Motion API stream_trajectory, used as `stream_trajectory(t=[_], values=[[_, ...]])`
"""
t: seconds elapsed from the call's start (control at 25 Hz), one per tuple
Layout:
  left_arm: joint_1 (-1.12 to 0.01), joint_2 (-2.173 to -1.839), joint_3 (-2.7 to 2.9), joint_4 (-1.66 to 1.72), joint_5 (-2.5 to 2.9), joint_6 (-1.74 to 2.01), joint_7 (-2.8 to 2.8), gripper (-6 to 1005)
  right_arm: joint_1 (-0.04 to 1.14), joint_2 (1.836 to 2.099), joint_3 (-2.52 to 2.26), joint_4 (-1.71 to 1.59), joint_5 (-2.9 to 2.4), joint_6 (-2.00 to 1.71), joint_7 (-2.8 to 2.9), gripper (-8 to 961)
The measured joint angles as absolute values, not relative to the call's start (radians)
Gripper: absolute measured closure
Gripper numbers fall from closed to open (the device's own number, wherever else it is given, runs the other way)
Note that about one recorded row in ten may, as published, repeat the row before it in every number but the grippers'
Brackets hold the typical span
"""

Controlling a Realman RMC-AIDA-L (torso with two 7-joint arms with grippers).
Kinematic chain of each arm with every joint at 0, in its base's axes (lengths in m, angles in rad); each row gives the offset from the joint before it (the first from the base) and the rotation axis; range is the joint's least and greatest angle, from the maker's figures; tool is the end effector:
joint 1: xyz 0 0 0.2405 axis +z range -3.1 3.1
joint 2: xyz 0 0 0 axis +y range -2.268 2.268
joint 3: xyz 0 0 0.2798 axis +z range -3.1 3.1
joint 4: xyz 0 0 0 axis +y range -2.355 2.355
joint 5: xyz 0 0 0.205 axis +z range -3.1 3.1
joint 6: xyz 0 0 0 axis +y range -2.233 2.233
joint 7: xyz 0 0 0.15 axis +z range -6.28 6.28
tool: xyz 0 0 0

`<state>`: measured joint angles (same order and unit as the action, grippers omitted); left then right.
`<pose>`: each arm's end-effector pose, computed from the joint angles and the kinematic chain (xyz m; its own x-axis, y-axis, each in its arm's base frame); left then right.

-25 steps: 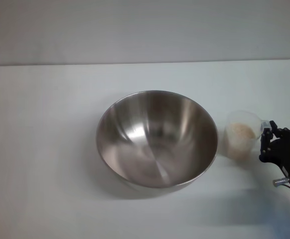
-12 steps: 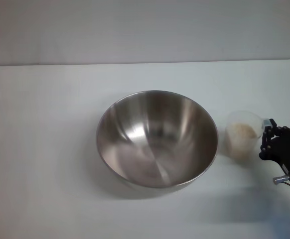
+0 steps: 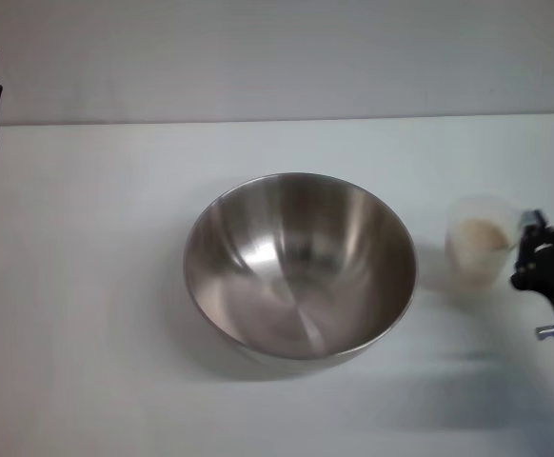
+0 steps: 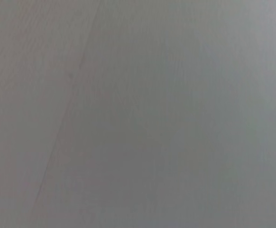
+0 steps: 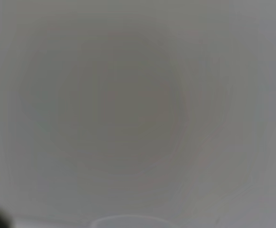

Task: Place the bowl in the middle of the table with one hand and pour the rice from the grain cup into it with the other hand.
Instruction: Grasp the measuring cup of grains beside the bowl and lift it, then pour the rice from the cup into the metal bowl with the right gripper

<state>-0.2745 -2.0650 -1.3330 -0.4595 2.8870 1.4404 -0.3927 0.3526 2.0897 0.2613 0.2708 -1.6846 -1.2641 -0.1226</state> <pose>-0.2829 0.3196 0.0273 0.4069 -0.4087 0.8169 0.7596 -0.3454 -0.5512 0.3462 0.2964 -0.0531 0.7818 0.0240 -0.6230 -0.6172 -0.1119 -0.7788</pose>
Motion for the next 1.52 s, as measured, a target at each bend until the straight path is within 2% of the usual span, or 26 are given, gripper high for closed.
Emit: stream_trajectory(t=[0.24,0.52,0.72,1.08,1.52], values=[[-0.275,-2.065,-1.332,-0.459,2.887,1.437,-0.393,514,0.358,2.084,0.291,0.272,-1.684,-1.404,-0.122,941],[-0.278,-2.065,-1.328,-0.457,2.889,1.425,-0.393,514,0.478,2.081,0.275,0.24,-1.711,-1.463,-0.154,939],[-0.276,-2.065,-1.328,-0.463,2.889,1.42,-0.393,514,0.521,2.084,0.273,0.262,-1.777,-1.444,-0.291,940],[-0.275,-2.065,-1.327,-0.464,2.888,1.419,-0.401,514,0.517,2.087,0.266,0.324,-1.815,-1.433,-0.589,941],[-0.278,-2.063,-1.327,-0.462,2.888,1.419,-0.417,513,0.523,2.09,0.235,0.382,-1.848,-1.427,-1.231,940]])
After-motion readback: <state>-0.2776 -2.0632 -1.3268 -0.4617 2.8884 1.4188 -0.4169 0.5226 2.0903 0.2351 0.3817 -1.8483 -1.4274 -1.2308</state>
